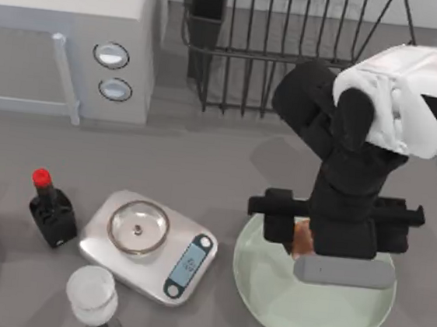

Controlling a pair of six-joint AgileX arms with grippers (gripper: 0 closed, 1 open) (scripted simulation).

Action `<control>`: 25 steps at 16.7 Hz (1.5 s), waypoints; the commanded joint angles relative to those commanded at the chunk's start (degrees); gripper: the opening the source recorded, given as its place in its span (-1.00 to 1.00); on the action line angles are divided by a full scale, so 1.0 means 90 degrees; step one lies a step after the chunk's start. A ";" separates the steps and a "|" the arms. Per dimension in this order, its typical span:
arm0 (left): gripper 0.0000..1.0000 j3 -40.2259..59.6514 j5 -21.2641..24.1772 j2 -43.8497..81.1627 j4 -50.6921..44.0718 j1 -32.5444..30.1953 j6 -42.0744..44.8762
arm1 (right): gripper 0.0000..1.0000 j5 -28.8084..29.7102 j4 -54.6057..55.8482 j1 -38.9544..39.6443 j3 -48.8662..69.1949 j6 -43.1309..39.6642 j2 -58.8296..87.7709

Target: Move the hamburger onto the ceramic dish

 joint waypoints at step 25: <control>1.00 0.0000 0.0000 0.0000 0.0000 0.0000 0.0000 | 1.00 0.0002 0.0620 -0.0051 -0.0416 0.0056 0.0203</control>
